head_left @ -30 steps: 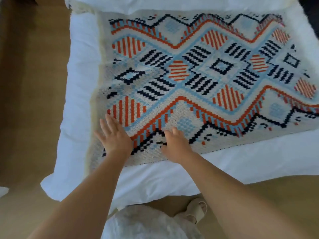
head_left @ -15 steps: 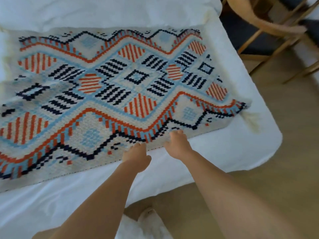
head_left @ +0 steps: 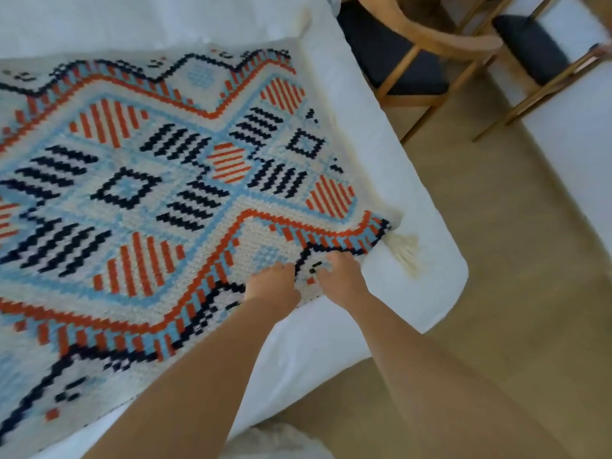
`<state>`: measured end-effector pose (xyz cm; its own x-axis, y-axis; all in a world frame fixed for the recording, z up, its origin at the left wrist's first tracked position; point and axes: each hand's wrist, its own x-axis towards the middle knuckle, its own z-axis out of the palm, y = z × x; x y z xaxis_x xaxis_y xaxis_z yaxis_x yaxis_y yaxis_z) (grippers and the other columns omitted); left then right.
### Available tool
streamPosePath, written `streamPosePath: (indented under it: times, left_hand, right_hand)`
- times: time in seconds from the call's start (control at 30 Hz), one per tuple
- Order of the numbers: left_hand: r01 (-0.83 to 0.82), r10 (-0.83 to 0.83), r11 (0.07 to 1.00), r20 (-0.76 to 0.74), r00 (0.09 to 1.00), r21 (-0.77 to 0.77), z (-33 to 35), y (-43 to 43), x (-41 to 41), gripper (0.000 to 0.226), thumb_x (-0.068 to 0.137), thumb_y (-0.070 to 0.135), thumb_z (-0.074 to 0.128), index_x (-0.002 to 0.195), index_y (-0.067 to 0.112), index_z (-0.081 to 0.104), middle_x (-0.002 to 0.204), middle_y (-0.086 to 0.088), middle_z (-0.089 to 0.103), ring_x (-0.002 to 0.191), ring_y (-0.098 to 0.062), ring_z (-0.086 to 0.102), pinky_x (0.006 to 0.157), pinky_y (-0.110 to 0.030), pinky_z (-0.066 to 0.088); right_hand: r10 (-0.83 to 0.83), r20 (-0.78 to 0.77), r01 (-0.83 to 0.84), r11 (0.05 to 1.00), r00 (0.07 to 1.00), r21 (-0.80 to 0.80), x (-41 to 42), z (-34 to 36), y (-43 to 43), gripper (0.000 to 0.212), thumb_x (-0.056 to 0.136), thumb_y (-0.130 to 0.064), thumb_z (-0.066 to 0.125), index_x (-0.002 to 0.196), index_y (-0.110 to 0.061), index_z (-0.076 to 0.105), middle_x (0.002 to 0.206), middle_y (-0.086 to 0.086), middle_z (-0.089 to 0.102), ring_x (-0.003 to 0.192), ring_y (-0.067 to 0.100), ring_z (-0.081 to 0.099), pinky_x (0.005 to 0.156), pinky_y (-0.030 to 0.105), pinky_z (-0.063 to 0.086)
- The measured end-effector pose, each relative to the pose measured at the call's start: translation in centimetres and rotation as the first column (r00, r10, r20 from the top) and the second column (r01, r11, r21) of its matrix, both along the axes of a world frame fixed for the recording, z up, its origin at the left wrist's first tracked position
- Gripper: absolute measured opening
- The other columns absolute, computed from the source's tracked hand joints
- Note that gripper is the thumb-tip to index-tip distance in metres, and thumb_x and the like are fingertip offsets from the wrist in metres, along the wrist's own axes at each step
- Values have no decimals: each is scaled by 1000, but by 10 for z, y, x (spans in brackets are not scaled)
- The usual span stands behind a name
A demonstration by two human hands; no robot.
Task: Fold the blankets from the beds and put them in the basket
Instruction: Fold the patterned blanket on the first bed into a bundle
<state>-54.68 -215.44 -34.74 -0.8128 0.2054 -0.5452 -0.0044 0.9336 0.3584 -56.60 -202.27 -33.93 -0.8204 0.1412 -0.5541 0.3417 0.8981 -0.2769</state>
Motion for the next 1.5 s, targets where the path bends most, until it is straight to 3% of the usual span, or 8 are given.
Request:
streamPosePath:
  times: [0.4,0.53,0.67,0.8,0.93,1.13,1.33,1.5]
  left_hand:
    - [18,-19,998,-17,1000,-56,-27,150,-58,31,93,20,45,124,14,45,122,-5,49,111,-23,49,90,-36,41]
    - [-29,26,995,-32,999,-93,-45,186,-69,46,92,20,48,136,14,35,133,-4,44,122,-23,44,98,-38,38]
    - [-76,65,979,-62,996,-189,-57,196,-73,61,91,23,52,143,12,23,137,-5,38,125,-23,41,99,-38,39]
    - [-112,102,955,-51,993,-275,-61,203,-80,50,92,11,47,139,9,28,132,-7,41,123,-24,42,96,-36,41]
    - [-340,346,933,33,938,-118,-59,202,-91,30,94,2,40,124,5,44,123,-14,50,109,-29,51,84,-37,46]
    - [-532,538,839,-38,842,113,-36,199,-79,19,97,18,33,91,10,49,81,-5,55,71,-22,50,58,-30,36]
    - [-393,400,893,12,916,220,-39,235,-35,15,98,15,35,89,11,47,91,-4,51,84,-19,49,70,-25,35]
    - [-203,185,978,250,950,48,-66,245,-6,39,92,14,40,131,15,43,131,-3,43,121,-21,39,105,-30,33]
  right_hand:
    - [-488,-153,461,869,860,-178,-104,-33,139,48,87,-4,50,134,-6,40,132,17,43,120,36,45,98,42,41]
    - [-456,44,450,850,889,-275,-136,-58,175,45,90,-10,47,134,-10,38,127,13,48,113,33,52,87,40,49]
    - [-166,87,183,949,982,-256,-138,-68,196,27,86,-8,49,112,-12,43,103,5,53,96,27,55,75,36,45]
    - [95,150,-58,970,984,-237,-139,-75,194,34,84,-23,59,113,-8,49,116,12,58,110,32,55,92,42,47]
    - [180,142,-128,940,973,-317,-141,-79,184,44,88,-29,57,127,-12,43,124,12,57,114,32,54,96,45,44]
    - [-125,118,171,793,985,-585,-130,-46,198,30,79,5,40,77,-19,58,74,3,60,70,22,57,61,33,46]
    - [-232,120,262,866,965,-426,-91,-31,288,28,76,14,38,68,-11,29,63,5,24,59,18,28,44,20,29]
    - [-79,319,133,979,944,-151,-45,-68,320,22,82,-2,43,67,-16,36,66,-1,40,60,15,38,53,26,27]
